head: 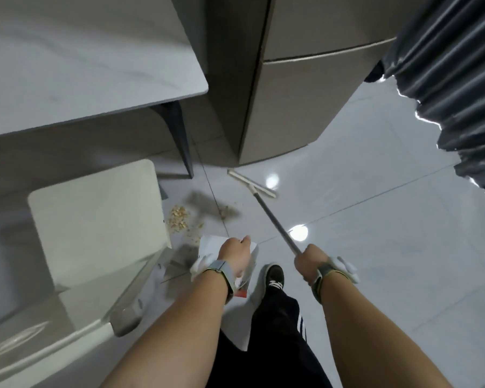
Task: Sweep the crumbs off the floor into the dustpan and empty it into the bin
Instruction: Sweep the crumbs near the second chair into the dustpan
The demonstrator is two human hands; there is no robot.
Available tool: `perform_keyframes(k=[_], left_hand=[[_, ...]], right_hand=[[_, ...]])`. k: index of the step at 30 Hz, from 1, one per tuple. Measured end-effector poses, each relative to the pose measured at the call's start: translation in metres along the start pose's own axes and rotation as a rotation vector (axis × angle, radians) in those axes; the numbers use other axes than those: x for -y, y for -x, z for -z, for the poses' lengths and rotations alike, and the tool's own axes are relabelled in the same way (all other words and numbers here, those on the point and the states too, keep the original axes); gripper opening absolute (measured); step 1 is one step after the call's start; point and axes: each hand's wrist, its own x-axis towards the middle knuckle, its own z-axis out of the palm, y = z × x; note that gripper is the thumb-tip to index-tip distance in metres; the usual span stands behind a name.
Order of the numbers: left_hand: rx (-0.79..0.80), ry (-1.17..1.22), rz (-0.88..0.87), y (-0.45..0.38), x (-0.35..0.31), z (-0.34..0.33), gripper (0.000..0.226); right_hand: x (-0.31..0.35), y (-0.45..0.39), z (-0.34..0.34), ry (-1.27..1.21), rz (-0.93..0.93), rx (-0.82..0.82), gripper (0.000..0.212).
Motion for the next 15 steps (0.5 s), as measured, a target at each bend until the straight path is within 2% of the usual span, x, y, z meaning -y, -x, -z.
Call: perform_keyframes(k=[2,4,7,9,15], left_hand=[[-0.063,0.103,0.082,-0.015,-0.006,-0.003,0.047],[-0.082,0.106,0.122,-0.020,-0.006,0.000,0.052],[-0.191,0.074,0.162,-0.025,-0.009,-0.010,0.056],[-0.217,0.059,0.186,-0.035,-0.013,-0.020,0.058],[-0.271,0.066,0.271,-0.059,-0.008,-0.030,0.055]], right_hand=[[0.021,-0.033,0.015,0.086,0.074,-0.055,0.024],[0.032,-0.051,0.013,0.058,0.129,-0.058,0.031],[0.052,-0.084,0.027,0.375,0.151,-0.022,0.020],[0.063,-0.104,0.042,0.506,0.207,-0.009,0.025],[0.102,-0.145,0.062,0.552,0.321,0.045,0.032]])
